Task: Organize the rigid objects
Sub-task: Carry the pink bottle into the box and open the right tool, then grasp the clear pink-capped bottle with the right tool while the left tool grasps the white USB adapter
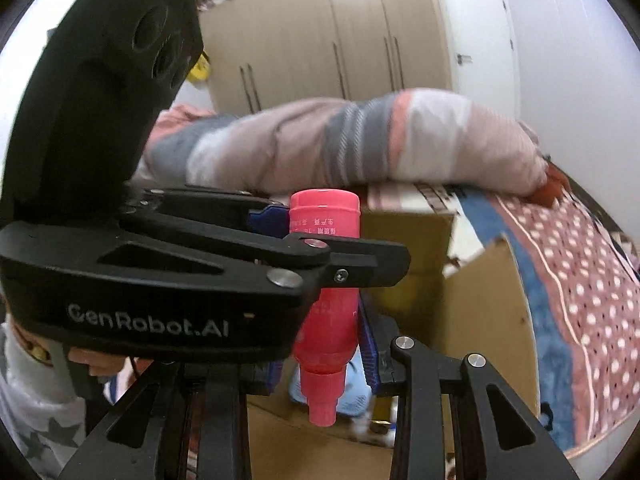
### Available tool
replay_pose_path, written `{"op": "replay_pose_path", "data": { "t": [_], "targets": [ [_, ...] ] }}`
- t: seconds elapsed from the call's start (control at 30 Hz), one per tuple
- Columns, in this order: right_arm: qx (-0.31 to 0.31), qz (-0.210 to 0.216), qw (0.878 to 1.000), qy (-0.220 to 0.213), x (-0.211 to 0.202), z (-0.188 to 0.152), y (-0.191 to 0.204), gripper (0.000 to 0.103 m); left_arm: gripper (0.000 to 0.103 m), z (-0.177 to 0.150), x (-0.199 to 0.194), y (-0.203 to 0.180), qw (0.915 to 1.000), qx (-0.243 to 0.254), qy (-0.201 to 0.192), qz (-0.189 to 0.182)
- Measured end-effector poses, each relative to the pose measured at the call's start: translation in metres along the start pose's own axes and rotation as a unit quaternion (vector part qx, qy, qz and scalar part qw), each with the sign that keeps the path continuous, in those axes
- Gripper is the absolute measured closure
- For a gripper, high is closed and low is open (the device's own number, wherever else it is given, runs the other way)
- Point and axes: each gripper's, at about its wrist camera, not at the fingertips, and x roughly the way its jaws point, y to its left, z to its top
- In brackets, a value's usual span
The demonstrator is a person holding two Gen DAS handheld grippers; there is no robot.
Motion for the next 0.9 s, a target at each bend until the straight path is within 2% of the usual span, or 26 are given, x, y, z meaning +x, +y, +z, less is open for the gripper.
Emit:
{"op": "replay_pose_path", "data": {
  "t": [0.1,0.17,0.2,0.27,0.37,0.5,0.6,0.7,0.9],
  "targets": [
    [-0.003,-0.027,0.999,0.027,0.006,-0.010,-0.004,0.075,0.064,-0.002,0.006,-0.001,0.9999,-0.004,0.004,0.013],
    [-0.006,-0.054,0.998,0.037,0.015,-0.011,-0.008,0.068,0.057,-0.003,-0.002,0.004,0.9999,-0.011,-0.009,0.007],
    [-0.009,-0.065,0.997,0.037,0.016,-0.011,-0.010,0.063,0.048,-0.004,-0.012,0.008,0.9997,-0.017,-0.018,0.006],
    [-0.011,-0.077,0.996,0.031,0.012,-0.011,-0.009,0.062,0.040,-0.008,-0.039,0.019,0.9985,-0.024,-0.046,0.014],
    [-0.009,-0.035,0.999,0.006,-0.001,-0.004,0.001,0.062,0.033,-0.021,-0.084,0.043,0.9935,-0.042,-0.086,0.061],
    [-0.024,0.029,0.999,-0.032,-0.014,0.005,0.034,0.062,0.033,-0.058,-0.126,0.083,0.9800,-0.074,-0.096,0.158],
    [-0.037,0.080,0.995,-0.042,-0.016,0.010,0.065,0.062,0.033,-0.094,-0.139,0.112,0.9730,-0.107,-0.090,0.183],
    [-0.063,0.126,0.990,-0.021,-0.001,0.012,0.107,0.062,0.033,-0.134,-0.140,0.145,0.9660,-0.141,-0.075,0.203],
    [-0.086,0.135,0.986,0.055,0.055,-0.011,0.168,0.062,0.034,-0.194,-0.120,0.191,0.9614,-0.182,-0.041,0.202]
  ]
}}
